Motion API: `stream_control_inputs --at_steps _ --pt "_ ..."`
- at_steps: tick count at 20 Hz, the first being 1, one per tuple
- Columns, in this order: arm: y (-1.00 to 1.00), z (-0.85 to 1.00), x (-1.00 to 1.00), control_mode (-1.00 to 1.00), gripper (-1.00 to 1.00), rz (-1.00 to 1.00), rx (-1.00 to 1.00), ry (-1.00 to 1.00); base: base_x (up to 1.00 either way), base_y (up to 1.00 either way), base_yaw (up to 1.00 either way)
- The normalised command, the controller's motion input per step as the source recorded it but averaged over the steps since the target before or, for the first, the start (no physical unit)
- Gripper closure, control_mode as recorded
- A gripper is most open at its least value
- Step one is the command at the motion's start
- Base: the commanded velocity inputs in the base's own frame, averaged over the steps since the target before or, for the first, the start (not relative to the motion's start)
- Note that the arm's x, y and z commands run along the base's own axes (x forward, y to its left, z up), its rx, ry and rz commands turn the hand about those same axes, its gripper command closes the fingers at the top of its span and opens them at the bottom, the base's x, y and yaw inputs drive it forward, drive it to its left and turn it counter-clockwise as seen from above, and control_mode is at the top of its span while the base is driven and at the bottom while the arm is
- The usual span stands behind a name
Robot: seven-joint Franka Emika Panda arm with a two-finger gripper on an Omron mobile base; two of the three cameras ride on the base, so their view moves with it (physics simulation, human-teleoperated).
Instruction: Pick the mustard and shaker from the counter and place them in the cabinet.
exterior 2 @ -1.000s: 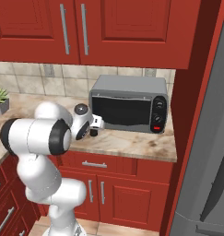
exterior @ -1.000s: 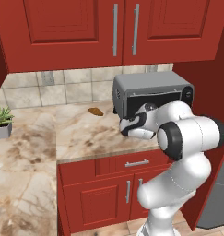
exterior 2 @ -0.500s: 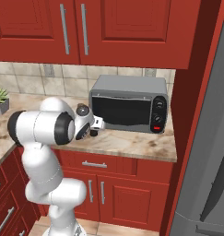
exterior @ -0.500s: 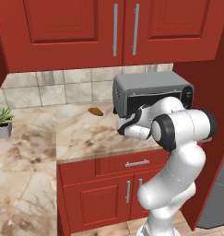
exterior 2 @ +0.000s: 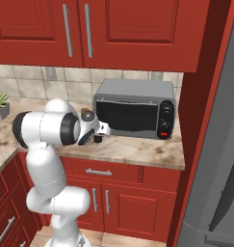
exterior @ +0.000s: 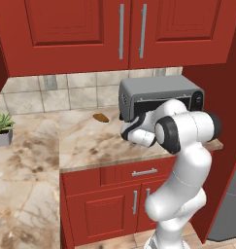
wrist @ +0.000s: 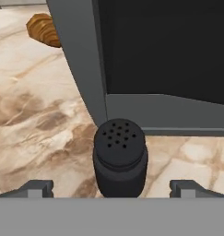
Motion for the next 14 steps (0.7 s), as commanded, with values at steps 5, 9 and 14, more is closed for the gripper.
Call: stream_control_inputs --at_steps 5,9,14 --pt "0.0 -0.12 0.15 -1.0 -1.0 0.0 0.0 0.0 0.0 0.0 0.0" --pt "0.0 -0.12 0.12 -1.0 -1.0 0.0 0.0 0.0 0.0 0.0 0.0" --pt "0.0 -0.11 0.15 -1.0 -1.0 0.0 0.0 0.0 0.0 0.0 0.0"
